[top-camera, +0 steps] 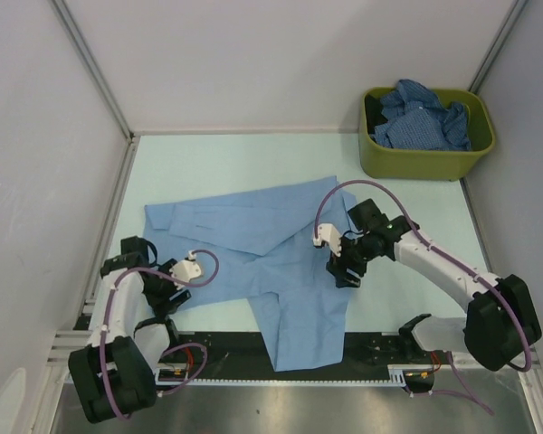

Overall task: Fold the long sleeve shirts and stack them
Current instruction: Fold the shirt

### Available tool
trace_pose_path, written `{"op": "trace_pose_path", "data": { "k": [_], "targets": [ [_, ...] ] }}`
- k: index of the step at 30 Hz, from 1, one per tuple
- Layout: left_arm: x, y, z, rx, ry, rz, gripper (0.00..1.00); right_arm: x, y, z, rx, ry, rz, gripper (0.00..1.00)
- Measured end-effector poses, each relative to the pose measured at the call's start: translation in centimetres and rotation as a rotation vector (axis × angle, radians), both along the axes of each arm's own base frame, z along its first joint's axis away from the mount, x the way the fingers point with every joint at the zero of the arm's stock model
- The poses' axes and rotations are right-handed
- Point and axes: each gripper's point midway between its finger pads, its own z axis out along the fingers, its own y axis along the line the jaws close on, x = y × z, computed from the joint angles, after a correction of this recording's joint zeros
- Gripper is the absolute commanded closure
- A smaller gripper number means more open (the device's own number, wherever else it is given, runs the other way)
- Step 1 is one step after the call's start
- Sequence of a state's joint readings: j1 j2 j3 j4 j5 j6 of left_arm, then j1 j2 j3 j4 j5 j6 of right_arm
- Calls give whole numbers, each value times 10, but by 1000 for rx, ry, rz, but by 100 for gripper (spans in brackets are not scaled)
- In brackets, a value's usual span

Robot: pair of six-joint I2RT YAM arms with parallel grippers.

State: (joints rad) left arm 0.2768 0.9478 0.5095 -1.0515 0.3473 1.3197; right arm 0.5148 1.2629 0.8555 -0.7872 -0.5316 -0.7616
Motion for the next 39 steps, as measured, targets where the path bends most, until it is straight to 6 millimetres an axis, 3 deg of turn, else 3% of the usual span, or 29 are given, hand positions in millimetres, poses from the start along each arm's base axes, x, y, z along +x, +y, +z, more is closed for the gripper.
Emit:
{"op": "trace_pose_path", "data": {
  "k": [10, 13, 15, 18, 20, 25, 31, 35, 39],
  "targets": [
    [-7, 15, -12, 133, 68, -176, 28, -27, 1, -27, -89, 12, 110, 27],
    [-8, 17, -16, 170, 50, -213, 34, -34, -2, -34, -112, 20, 125, 28],
    [-10, 17, -16, 183, 37, -220, 46, -36, -3, -38, -121, 23, 128, 31],
    [-15, 18, -16, 196, 30, -227, 67, -37, -5, -45, -142, 16, 129, 43],
    [-17, 18, -16, 197, 35, -227, 78, -38, -6, -49, -158, 11, 129, 44],
    [-11, 16, -9, 183, 39, -228, 83, -37, -10, -49, -173, 10, 124, 36],
    [3, 15, -1, 176, 1, -224, 85, -46, -17, -31, -152, -15, 145, 21],
    [2, 14, -2, 167, 10, -220, 87, -60, -11, -28, -132, 14, 179, 20],
    [2, 13, -2, 162, 9, -217, 91, -70, -4, -29, -127, 37, 217, 25]
  ]
}}
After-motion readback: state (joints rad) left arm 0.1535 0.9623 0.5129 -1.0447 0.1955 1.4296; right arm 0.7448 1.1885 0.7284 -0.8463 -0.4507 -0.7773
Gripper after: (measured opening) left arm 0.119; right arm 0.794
